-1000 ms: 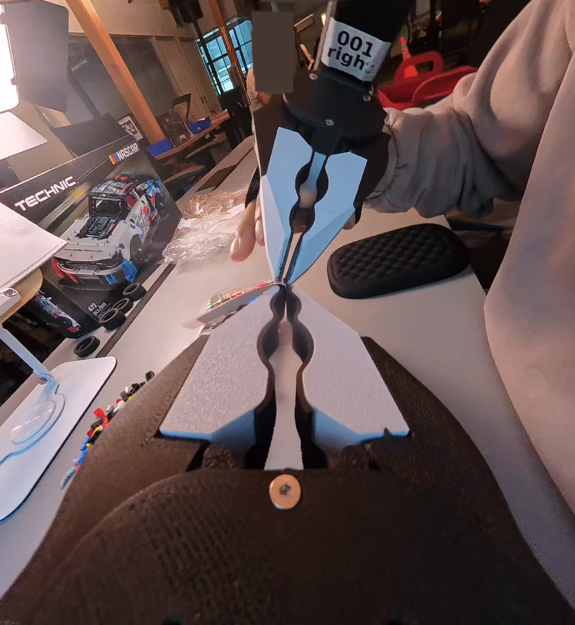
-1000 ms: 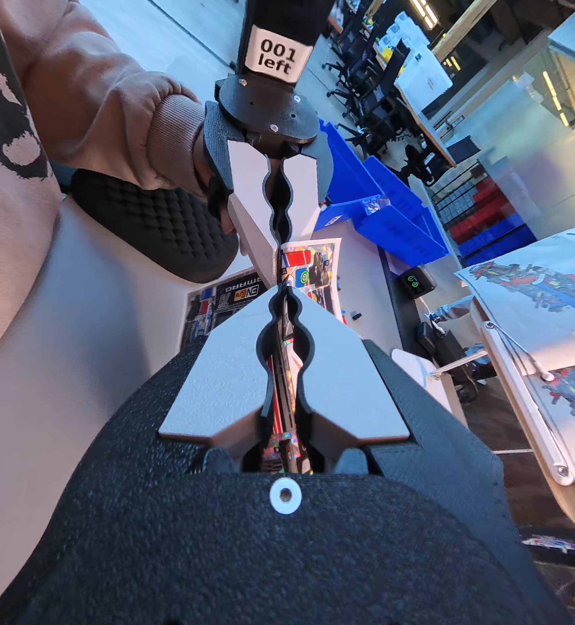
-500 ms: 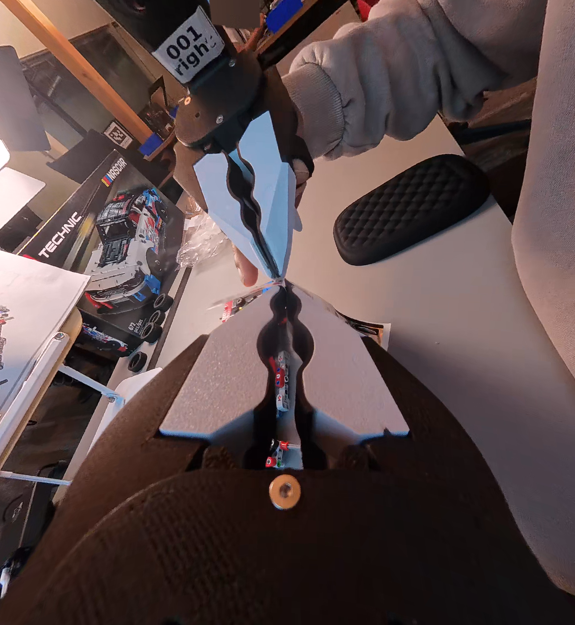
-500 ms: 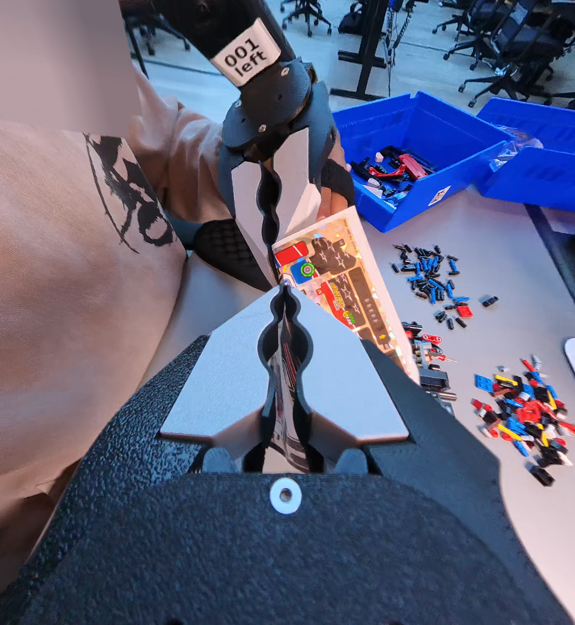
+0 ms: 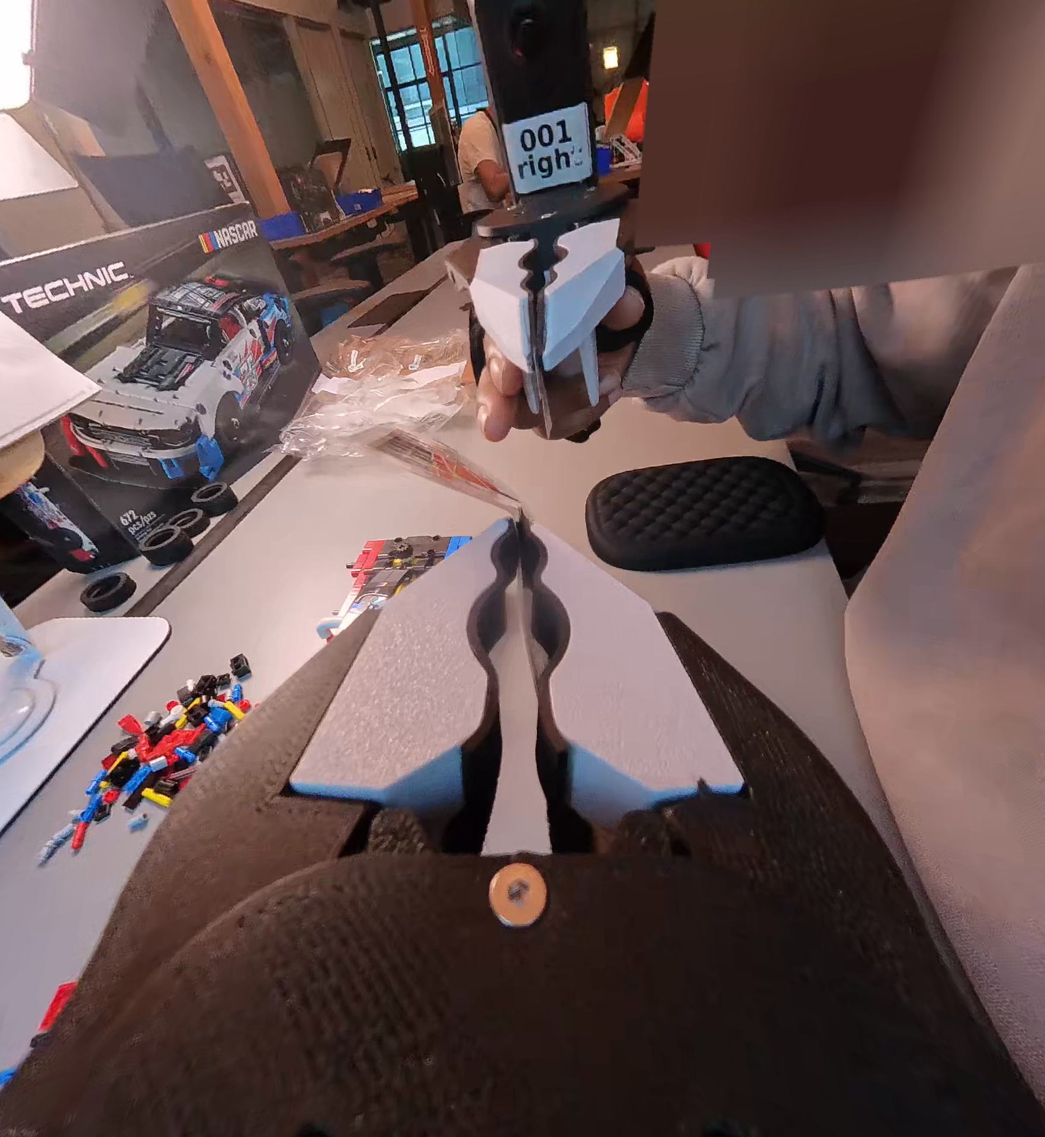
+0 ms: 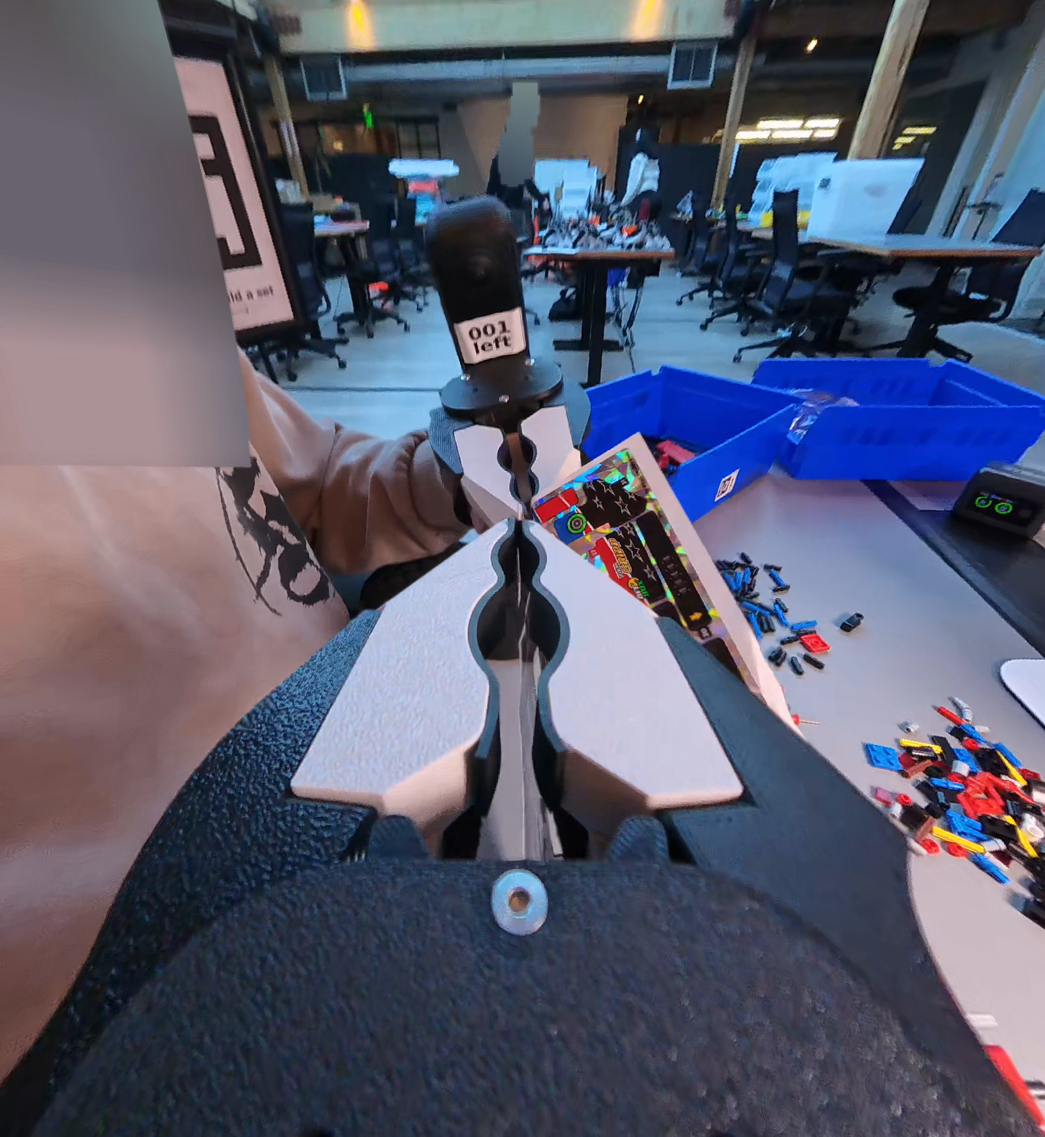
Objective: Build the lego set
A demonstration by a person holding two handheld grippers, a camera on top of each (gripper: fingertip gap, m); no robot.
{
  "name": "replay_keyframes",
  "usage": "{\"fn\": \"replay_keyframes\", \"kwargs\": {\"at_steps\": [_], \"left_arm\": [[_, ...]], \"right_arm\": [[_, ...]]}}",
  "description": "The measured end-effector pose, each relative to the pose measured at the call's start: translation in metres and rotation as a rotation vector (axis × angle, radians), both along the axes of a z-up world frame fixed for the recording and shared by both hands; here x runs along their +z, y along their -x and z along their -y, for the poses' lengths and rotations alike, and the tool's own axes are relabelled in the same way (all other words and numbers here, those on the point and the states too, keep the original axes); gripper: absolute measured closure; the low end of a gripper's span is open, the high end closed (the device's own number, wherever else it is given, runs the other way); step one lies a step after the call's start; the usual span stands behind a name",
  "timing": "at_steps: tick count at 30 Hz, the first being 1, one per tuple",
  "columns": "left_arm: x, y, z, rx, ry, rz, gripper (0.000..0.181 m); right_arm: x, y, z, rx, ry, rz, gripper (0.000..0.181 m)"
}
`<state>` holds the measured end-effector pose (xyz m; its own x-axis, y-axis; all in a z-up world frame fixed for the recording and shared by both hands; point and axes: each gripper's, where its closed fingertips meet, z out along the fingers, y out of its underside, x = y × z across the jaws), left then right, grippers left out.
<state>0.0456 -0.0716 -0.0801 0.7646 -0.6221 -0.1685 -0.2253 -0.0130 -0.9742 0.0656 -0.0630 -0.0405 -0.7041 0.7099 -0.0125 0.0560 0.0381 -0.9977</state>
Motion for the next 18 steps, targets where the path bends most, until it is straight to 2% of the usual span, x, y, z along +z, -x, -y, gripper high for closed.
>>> {"fn": "replay_keyframes", "kwargs": {"at_steps": [6, 10, 15, 18], "left_arm": [[0.010, 0.012, -0.014, 0.023, 0.057, 0.138, 0.181], [0.027, 0.031, -0.046, 0.049, 0.099, 0.301, 0.181], [0.051, 0.062, -0.125, 0.043, 0.151, 0.651, 0.181], [0.048, 0.080, -0.191, 0.083, 0.201, 0.824, 0.181]], "right_arm": [[0.015, -0.017, -0.032, -0.085, 0.159, -0.035, 0.181], [0.006, -0.025, -0.065, -0.217, 0.177, -0.031, 0.181], [-0.012, -0.038, -0.108, -0.402, 0.160, -0.005, 0.181], [-0.022, -0.048, -0.126, -0.474, 0.141, 0.013, 0.181]]}}
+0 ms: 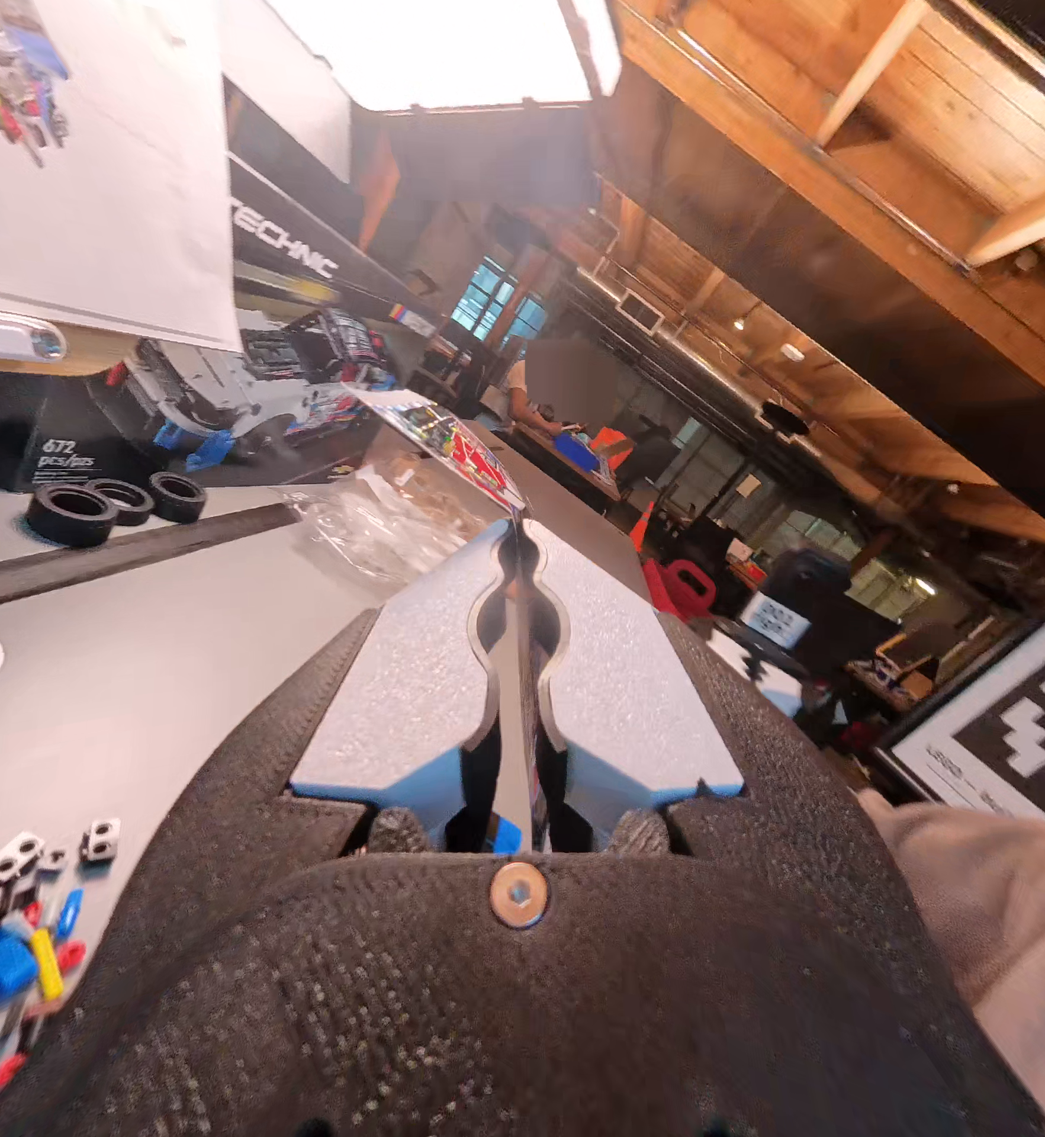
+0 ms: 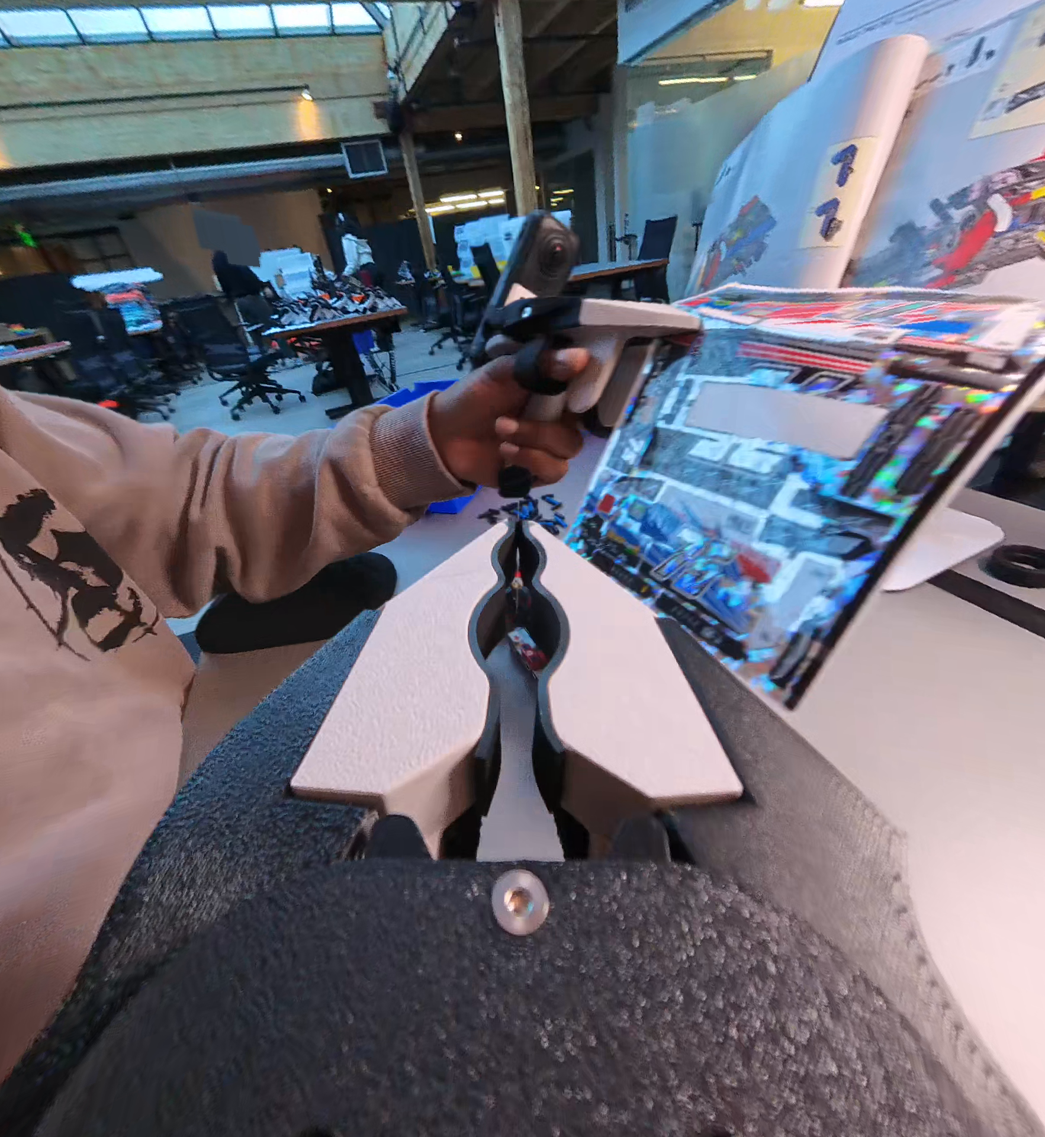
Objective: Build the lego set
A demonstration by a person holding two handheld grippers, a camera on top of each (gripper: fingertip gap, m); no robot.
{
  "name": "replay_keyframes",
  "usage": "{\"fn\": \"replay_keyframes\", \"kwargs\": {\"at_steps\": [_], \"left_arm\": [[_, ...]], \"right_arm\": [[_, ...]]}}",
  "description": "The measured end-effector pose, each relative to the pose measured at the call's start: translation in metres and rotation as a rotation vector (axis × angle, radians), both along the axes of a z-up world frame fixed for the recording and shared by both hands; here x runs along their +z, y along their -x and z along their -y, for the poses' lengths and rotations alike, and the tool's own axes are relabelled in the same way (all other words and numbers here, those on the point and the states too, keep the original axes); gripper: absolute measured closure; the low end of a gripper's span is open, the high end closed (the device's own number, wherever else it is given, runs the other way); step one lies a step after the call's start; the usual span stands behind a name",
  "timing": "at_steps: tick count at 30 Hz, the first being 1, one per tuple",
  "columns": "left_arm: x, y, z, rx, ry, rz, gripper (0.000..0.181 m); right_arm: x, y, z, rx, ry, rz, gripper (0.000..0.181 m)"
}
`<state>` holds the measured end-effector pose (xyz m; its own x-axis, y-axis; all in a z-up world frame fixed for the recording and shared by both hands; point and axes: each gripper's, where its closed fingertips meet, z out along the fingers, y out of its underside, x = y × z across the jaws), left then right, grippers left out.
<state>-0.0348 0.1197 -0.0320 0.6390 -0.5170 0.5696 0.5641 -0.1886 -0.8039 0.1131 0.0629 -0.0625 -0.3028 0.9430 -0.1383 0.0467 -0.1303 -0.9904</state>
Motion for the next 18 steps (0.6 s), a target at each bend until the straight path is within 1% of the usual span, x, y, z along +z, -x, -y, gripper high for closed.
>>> {"fn": "replay_keyframes", "kwargs": {"at_steps": [3, 5, 8, 11, 14, 18], "left_arm": [[-0.022, 0.011, -0.064, 0.061, 0.080, 0.054, 0.181], [-0.041, 0.015, -0.099, 0.103, 0.143, 0.088, 0.181], [-0.076, 0.020, -0.137, 0.172, 0.243, 0.023, 0.181], [-0.114, 0.026, -0.160, 0.240, 0.370, -0.091, 0.181], [-0.146, 0.033, -0.172, 0.306, 0.474, -0.294, 0.181], [-0.169, 0.050, -0.178, 0.414, 0.564, -0.583, 0.181]], "right_arm": [[-0.008, -0.009, -0.011, -0.044, -0.004, 0.024, 0.181], [-0.014, -0.015, -0.018, -0.068, -0.016, 0.041, 0.181], [-0.023, -0.022, -0.027, -0.096, -0.019, 0.064, 0.181], [-0.028, -0.026, -0.036, -0.118, -0.011, 0.069, 0.181], [-0.030, -0.025, -0.042, -0.130, -0.003, 0.063, 0.181], [-0.035, -0.021, -0.043, -0.135, -0.014, 0.064, 0.181]]}}
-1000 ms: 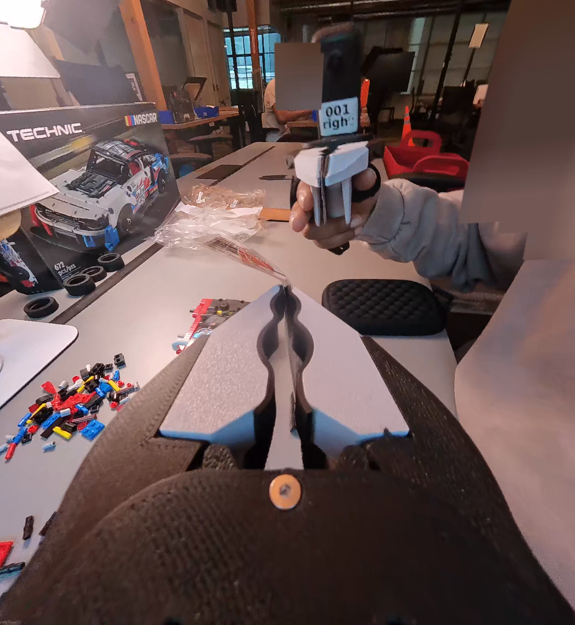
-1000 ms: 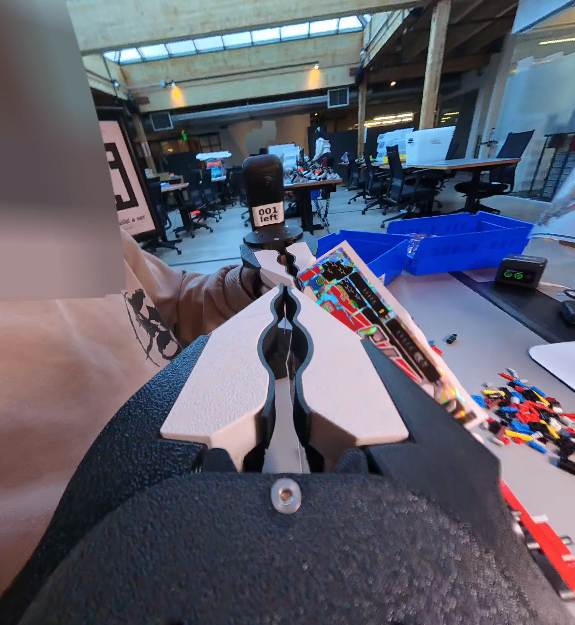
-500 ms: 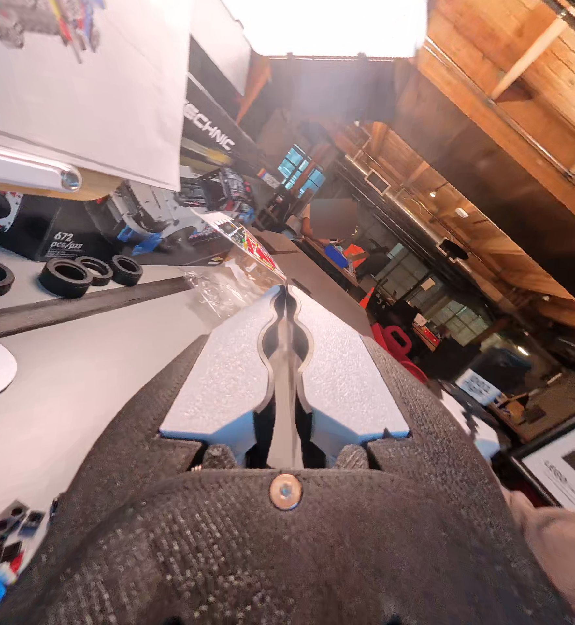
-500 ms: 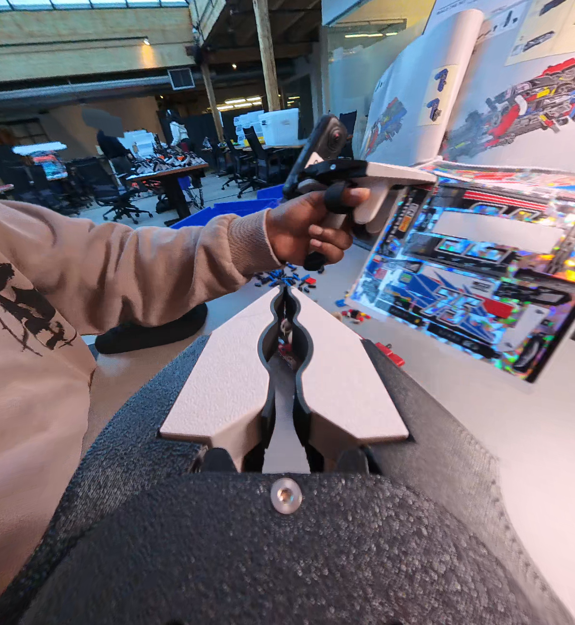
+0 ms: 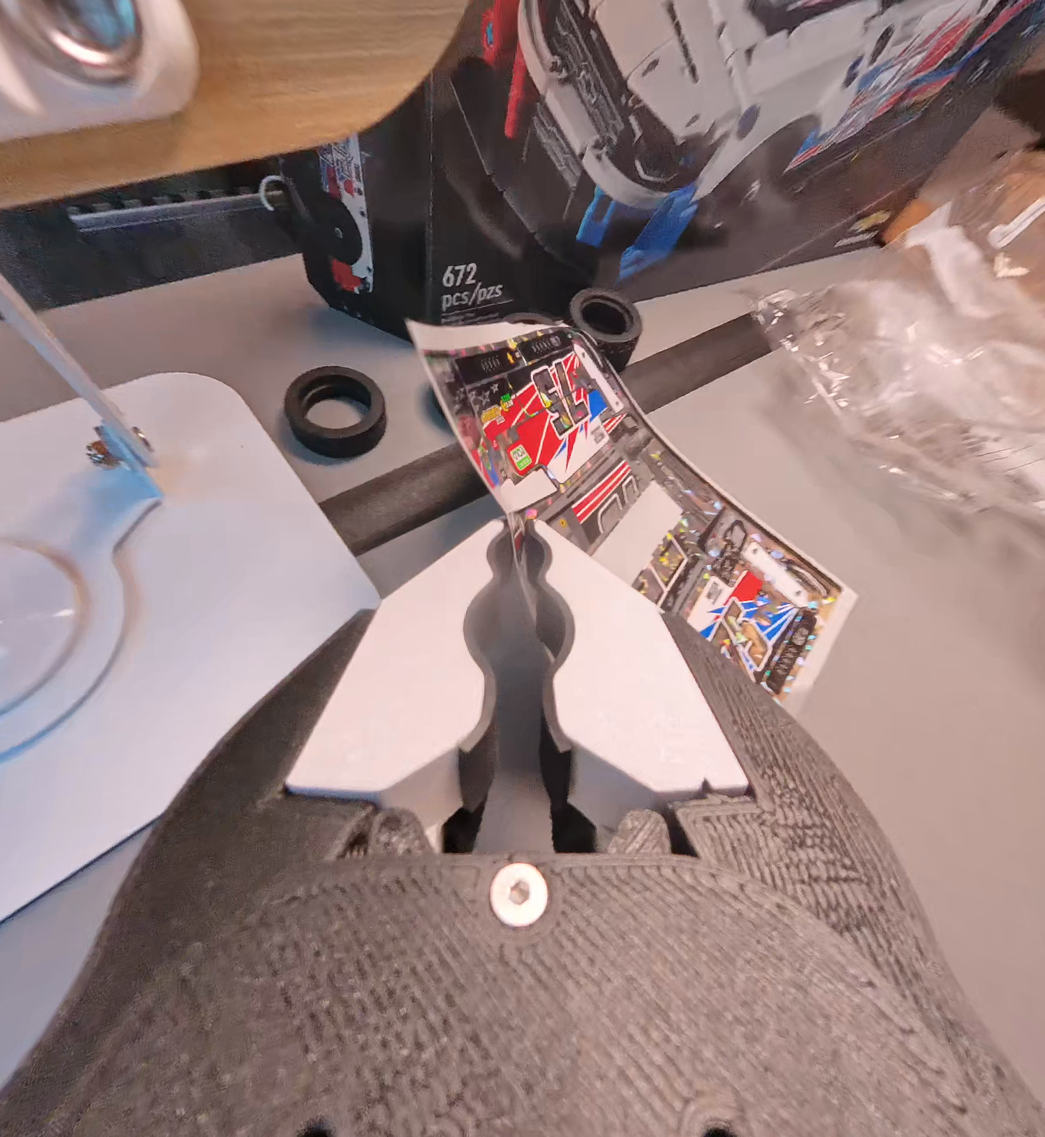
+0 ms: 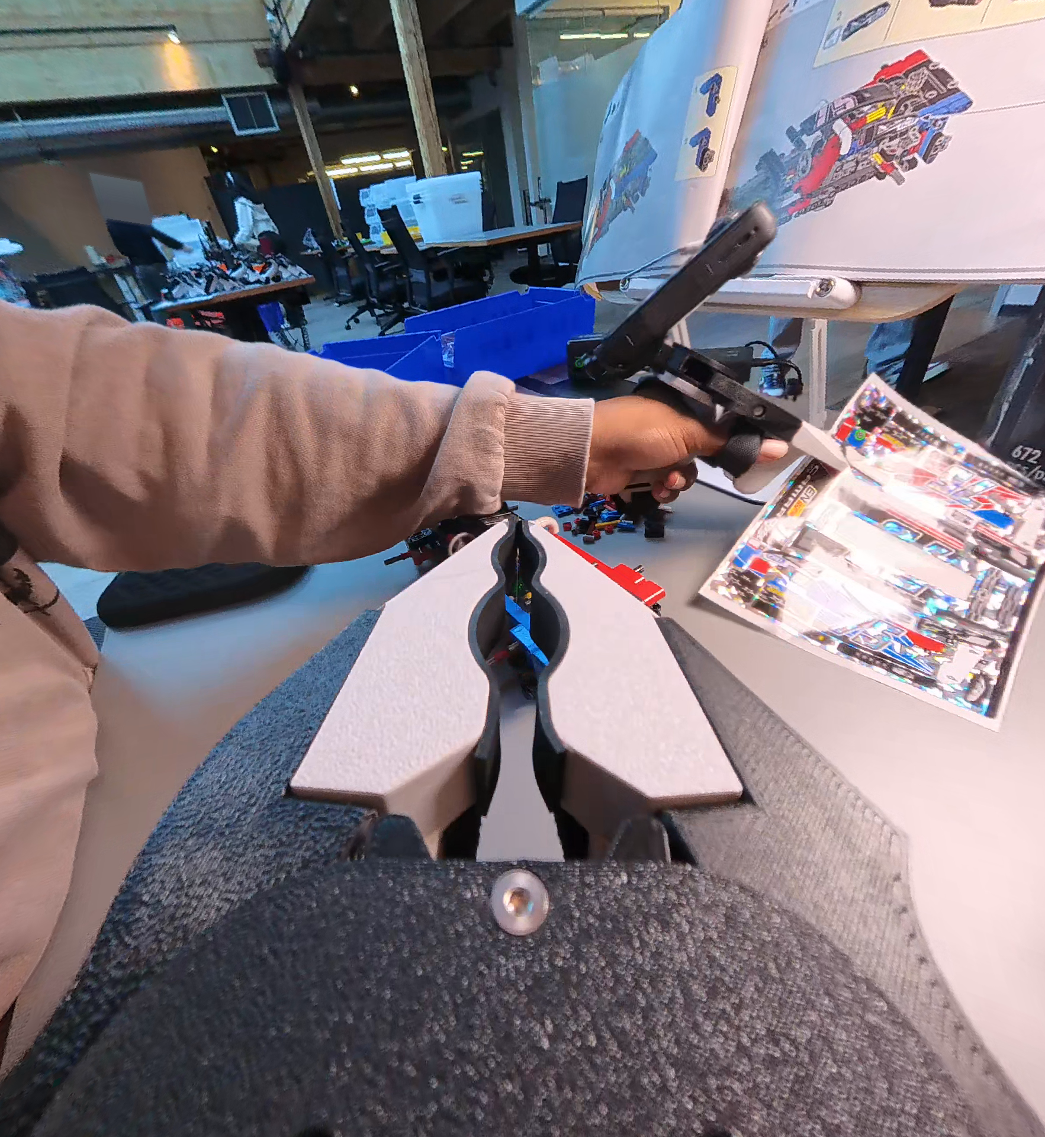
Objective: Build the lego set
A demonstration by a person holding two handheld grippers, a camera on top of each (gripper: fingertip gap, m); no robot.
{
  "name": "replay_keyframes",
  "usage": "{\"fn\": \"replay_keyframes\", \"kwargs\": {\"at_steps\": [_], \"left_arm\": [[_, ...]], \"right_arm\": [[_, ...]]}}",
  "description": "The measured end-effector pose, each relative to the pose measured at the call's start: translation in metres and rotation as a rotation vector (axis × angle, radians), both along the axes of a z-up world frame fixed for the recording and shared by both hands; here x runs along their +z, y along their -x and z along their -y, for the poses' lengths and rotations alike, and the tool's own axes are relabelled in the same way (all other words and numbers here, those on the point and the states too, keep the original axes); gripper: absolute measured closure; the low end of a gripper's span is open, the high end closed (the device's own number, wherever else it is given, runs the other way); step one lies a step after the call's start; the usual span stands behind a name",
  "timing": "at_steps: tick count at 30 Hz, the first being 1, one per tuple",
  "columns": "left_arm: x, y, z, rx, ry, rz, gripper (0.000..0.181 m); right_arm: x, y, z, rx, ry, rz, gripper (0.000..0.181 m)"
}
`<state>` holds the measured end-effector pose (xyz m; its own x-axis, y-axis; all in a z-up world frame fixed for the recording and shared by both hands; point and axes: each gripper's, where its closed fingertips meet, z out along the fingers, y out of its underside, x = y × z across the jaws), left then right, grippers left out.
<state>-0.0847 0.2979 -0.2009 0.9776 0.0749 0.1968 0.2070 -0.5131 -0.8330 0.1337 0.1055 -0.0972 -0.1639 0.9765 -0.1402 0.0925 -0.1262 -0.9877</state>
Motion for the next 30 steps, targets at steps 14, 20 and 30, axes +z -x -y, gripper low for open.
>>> {"fn": "replay_keyframes", "kwargs": {"at_steps": [14, 20, 30], "left_arm": [[0.093, -0.057, 0.086, -0.349, -0.242, -0.174, 0.136], [0.106, -0.147, 0.222, -0.774, -0.296, 0.216, 0.146], [0.104, -0.158, 0.318, -0.743, -0.524, 0.087, 0.159]], "right_arm": [[0.011, 0.010, 0.016, 0.041, 0.033, -0.072, 0.181], [0.036, 0.024, 0.051, 0.212, 0.210, -0.234, 0.181], [0.048, 0.073, 0.118, 0.421, 0.128, -0.234, 0.181]]}}
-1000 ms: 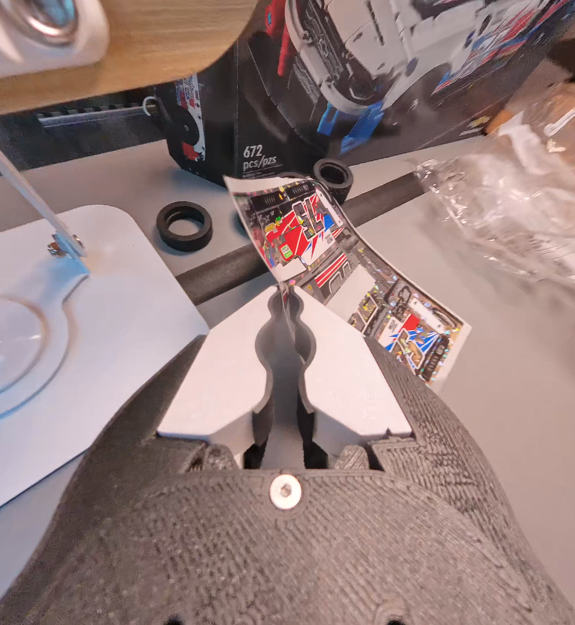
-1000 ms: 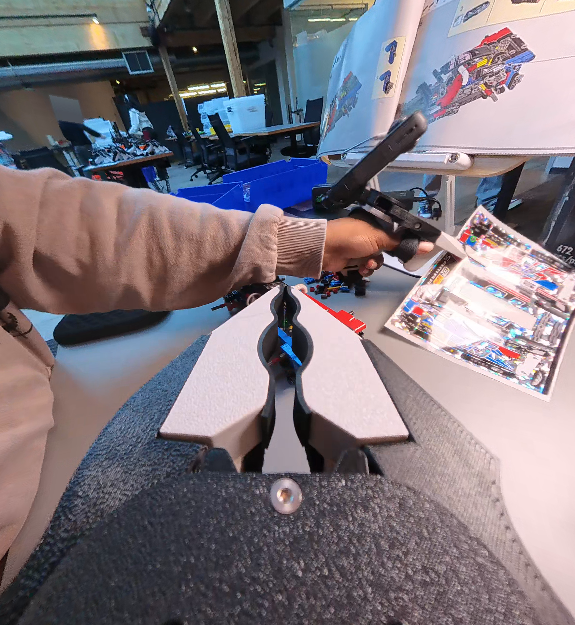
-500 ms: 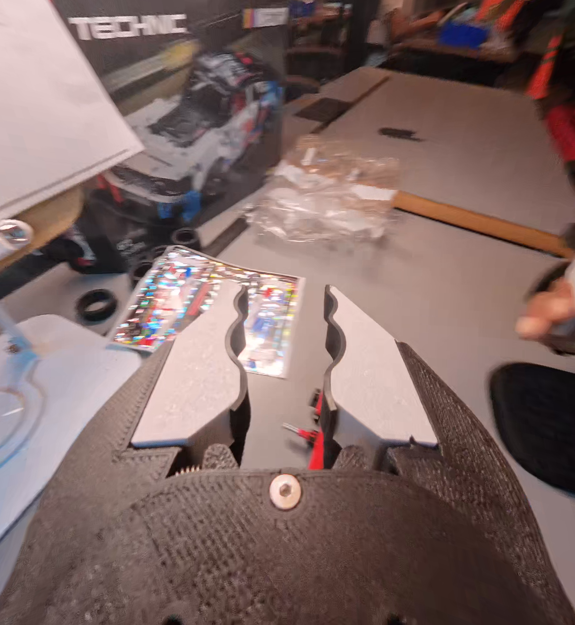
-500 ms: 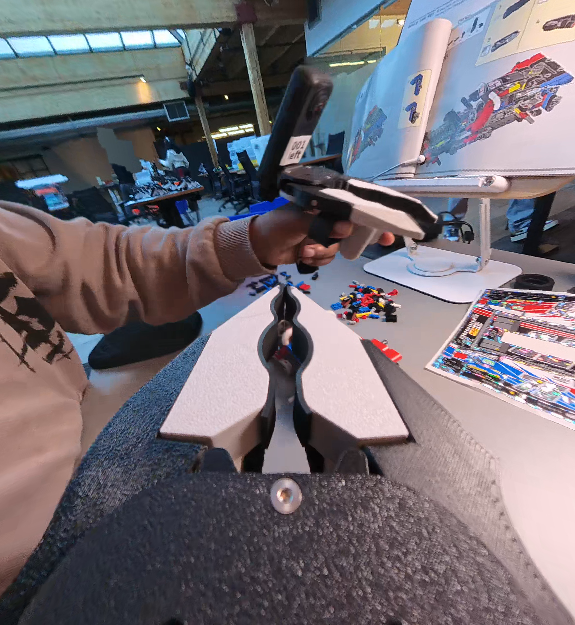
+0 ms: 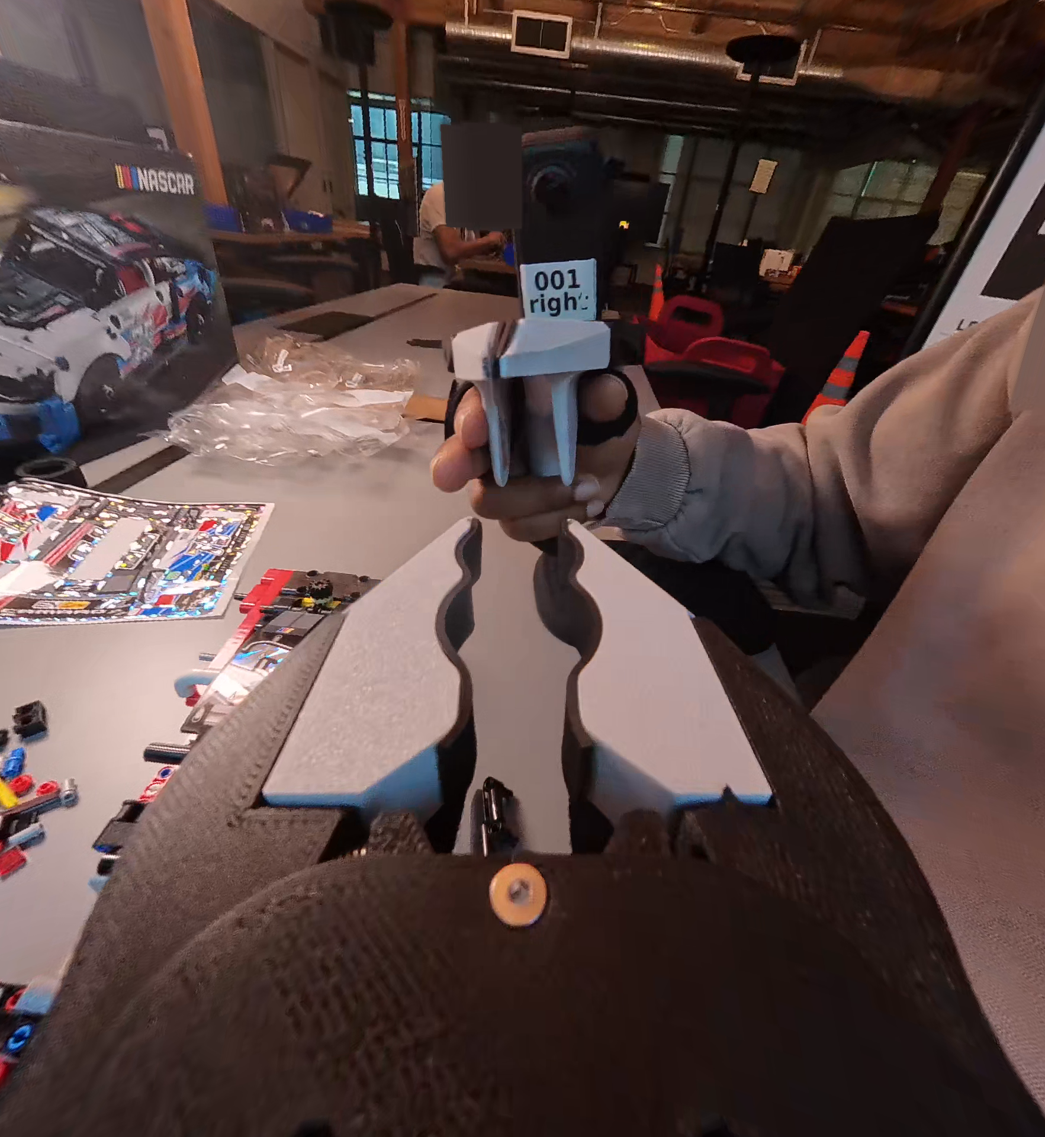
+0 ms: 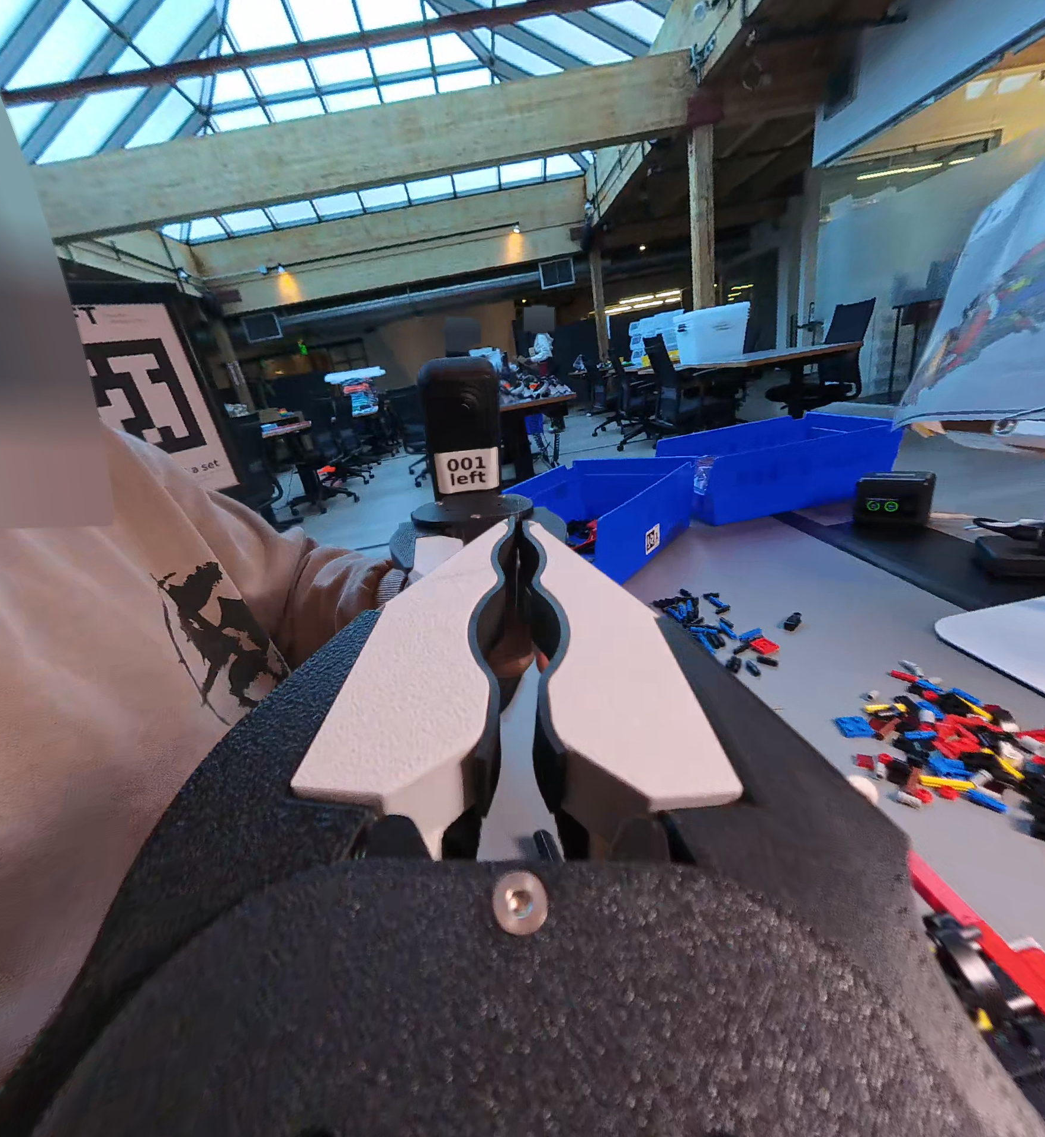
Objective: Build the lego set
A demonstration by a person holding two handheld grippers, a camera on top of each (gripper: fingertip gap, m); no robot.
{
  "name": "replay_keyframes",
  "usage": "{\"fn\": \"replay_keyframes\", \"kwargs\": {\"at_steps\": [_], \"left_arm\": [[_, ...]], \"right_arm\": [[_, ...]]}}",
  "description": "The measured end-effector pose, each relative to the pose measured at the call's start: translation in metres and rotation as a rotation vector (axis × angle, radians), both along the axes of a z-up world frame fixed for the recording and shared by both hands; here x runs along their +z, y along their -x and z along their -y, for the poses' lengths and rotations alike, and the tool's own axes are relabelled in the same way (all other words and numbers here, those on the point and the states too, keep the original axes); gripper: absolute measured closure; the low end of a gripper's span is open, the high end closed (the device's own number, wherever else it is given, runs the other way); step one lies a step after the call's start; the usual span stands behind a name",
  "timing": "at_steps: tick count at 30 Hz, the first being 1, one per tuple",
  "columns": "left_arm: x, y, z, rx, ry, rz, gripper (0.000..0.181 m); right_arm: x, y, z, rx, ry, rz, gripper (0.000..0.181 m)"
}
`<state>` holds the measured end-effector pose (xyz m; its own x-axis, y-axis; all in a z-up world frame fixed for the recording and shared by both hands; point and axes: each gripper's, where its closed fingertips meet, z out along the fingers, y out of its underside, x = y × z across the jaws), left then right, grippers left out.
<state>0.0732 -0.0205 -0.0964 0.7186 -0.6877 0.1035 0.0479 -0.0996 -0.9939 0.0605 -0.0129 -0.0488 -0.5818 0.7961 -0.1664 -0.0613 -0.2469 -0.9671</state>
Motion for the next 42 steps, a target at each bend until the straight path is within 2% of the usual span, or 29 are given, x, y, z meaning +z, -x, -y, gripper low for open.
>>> {"fn": "replay_keyframes", "kwargs": {"at_steps": [3, 8, 15, 27, 38, 42], "left_arm": [[0.001, 0.012, 0.009, 0.051, -0.054, -0.057, 0.167], [-0.014, 0.029, 0.018, 0.059, -0.070, -0.107, 0.170], [-0.015, 0.019, 0.027, 0.008, -0.099, -0.043, 0.171], [-0.016, 0.019, 0.023, 0.024, -0.095, -0.016, 0.177], [-0.015, 0.028, 0.018, 0.039, -0.054, 0.063, 0.176], [-0.013, 0.029, 0.019, 0.033, -0.045, 0.084, 0.181]], "right_arm": [[0.000, 0.013, 0.013, 0.025, 0.006, -0.002, 0.181], [0.000, 0.026, 0.024, 0.033, -0.011, 0.001, 0.181], [-0.014, 0.025, 0.032, 0.083, 0.008, 0.015, 0.181], [-0.031, 0.030, 0.028, 0.109, 0.122, 0.020, 0.181], [-0.030, 0.030, 0.028, 0.112, 0.128, 0.009, 0.181], [-0.030, 0.031, 0.029, 0.116, 0.120, 0.009, 0.181]]}}
